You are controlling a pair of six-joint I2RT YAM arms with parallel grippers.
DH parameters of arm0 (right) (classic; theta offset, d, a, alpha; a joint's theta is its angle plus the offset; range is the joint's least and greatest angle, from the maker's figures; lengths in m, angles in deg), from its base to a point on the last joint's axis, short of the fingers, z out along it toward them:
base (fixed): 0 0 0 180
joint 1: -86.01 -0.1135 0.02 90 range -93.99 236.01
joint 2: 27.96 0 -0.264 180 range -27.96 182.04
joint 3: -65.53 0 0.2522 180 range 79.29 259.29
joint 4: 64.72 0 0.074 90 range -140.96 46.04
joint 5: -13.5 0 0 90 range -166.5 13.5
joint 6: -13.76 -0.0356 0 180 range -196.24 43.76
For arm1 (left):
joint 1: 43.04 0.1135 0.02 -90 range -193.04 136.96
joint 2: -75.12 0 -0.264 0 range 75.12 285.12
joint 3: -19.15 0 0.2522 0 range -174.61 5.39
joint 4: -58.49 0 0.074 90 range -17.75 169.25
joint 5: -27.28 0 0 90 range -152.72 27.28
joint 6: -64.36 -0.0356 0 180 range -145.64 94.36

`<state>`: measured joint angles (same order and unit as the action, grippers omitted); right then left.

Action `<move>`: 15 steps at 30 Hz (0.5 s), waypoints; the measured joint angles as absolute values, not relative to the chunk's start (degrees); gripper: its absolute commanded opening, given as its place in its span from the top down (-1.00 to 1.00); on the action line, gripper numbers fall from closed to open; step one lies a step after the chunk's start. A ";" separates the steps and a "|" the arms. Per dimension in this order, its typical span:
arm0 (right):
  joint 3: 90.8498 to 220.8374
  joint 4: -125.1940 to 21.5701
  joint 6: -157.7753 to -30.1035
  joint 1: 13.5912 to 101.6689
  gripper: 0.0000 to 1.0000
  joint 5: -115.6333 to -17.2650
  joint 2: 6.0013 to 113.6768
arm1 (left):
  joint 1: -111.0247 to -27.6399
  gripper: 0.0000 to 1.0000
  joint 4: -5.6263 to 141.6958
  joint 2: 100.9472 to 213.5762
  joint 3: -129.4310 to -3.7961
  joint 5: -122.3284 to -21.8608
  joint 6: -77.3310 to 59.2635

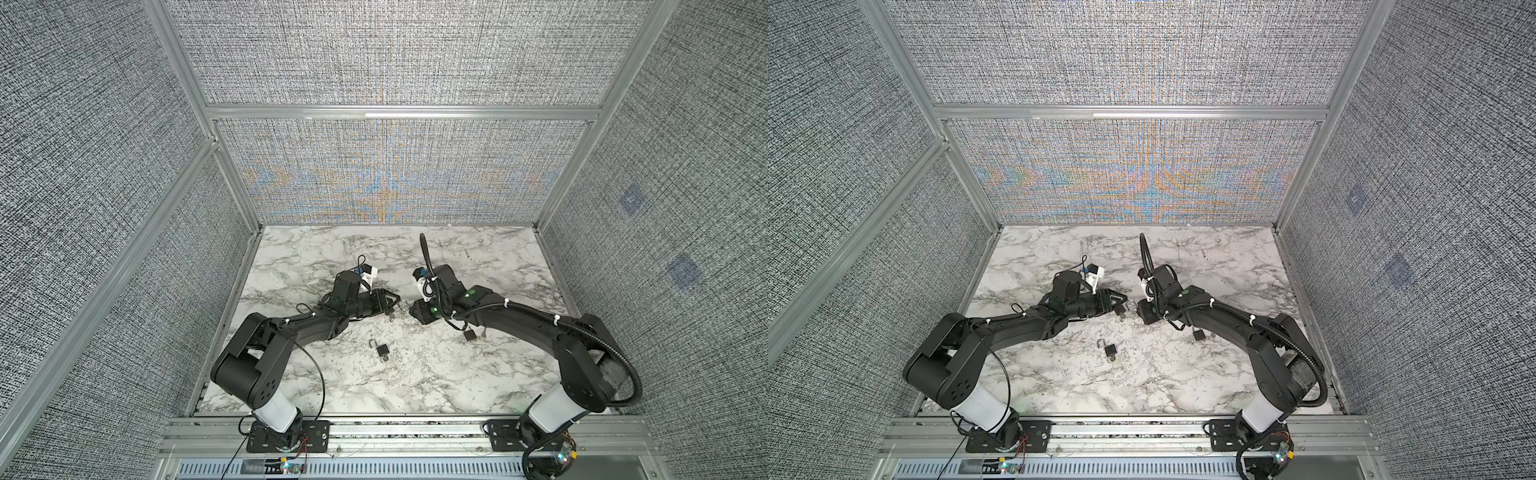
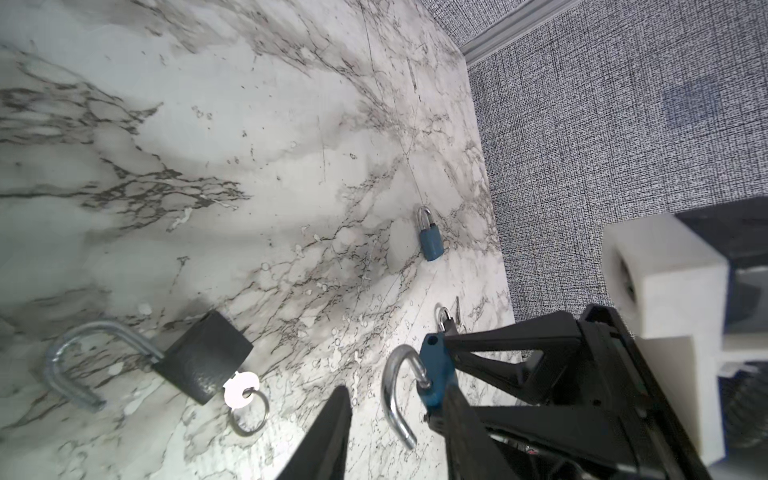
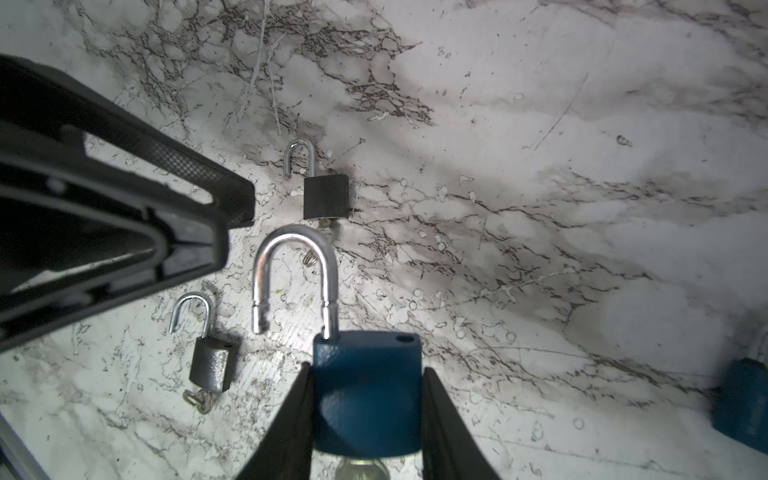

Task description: Lock with the key

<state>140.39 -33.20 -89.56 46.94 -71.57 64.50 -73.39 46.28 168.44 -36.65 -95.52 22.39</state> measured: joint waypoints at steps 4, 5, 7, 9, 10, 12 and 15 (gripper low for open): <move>140.68 -33.20 -89.78 46.51 0.42 -71.53 64.50 | -73.43 0.24 44.49 169.18 -36.44 -96.39 22.83; 140.76 -33.18 -89.78 46.40 0.42 -71.53 64.50 | -73.43 0.25 44.18 169.36 -36.35 -96.63 22.85; 140.96 -33.18 -89.78 46.20 0.42 -71.53 64.50 | -73.43 0.26 43.59 169.62 -36.33 -97.25 22.87; 141.35 -33.09 -89.78 45.98 0.42 -71.44 64.61 | -73.43 0.27 43.09 169.92 -36.33 -97.62 23.13; 141.64 -33.05 -89.78 45.96 0.42 -71.38 64.74 | -73.43 0.29 42.82 170.12 -36.28 -97.68 23.31; 141.97 -32.96 -89.78 45.92 0.42 -71.35 64.94 | -73.43 0.33 42.47 170.32 -36.09 -97.86 23.53; 142.49 -32.61 -89.78 45.74 0.42 -71.38 65.23 | -73.43 0.43 41.75 170.75 -35.93 -98.40 23.94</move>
